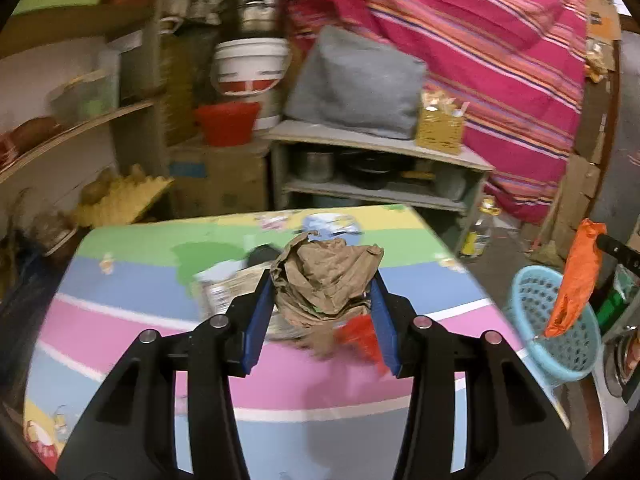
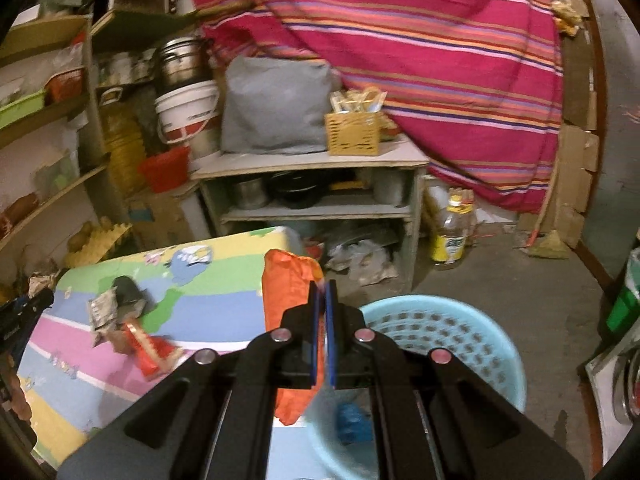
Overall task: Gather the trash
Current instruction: 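Carry the brown paper and orange wrapper over the basket and open both tools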
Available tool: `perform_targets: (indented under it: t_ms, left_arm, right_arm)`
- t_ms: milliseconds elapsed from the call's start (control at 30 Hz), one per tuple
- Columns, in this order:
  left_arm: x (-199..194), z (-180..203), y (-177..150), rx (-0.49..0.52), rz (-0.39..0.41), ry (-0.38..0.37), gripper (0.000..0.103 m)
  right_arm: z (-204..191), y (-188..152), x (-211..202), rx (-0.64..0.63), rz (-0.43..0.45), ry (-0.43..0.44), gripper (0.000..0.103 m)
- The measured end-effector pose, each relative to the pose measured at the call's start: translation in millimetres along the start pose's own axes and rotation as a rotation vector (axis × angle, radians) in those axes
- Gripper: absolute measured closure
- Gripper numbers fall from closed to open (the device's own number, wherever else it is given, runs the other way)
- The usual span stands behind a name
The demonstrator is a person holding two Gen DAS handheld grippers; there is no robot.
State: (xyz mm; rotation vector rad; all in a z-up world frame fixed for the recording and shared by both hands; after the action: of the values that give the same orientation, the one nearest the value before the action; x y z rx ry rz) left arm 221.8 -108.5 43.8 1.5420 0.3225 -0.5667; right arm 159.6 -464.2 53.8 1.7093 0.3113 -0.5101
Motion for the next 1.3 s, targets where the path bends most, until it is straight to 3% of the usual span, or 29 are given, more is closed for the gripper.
perform_targets:
  t_ms: [333,567,1000,1033,1133,1300]
  left_arm:
    - [17.8,128.3,-1.0,0.100,0.012,-0.155,0.058]
    - [40.2,211.5,-25.4,0.179,-0.022,-0.240,0.058]
    - [68.5,285.0,-37.3,0.214,-0.088,-0.319,0.056]
    - [69.4,289.4,-36.6,0.215,-0.090,-0.321,0.053]
    - [69.0,293.7,-35.6,0.215,-0.084,-0.310,0.033]
    - [62.8,282.0,-36.9,0.233,-0.068,-0.289,0.023]
  right_arm:
    - [76.5,0.4,-11.3,0.002,-0.013,-0.126,0.100]
    - [108.8,-11.4,-7.2,0.012,-0.034,-0.155,0.100]
    - [122.2,-18.5,5.7,0.014,-0.060,-0.156,0.100]
    - [121.9,-18.5,6.0,0.014,-0.061,-0.156,0.100]
    - [120.5,-17.7,8.2,0.009,-0.067,-0.160,0.100]
    - [115.3,-19.1,13.7,0.005,-0.079,-0.158,0.100]
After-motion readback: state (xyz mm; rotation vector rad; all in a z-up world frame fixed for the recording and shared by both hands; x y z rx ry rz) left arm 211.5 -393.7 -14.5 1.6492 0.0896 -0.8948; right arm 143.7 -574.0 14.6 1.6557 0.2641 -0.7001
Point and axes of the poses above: each gripper's, at about its wrist camera, not at the fingertips, and x roughly the way its jaws point, z to its right, y to its top, the point moved 2 cm from there along x, roughly the way its jaws point, and after that the axes turned 4 degrees about y, right-handed, at the moved point
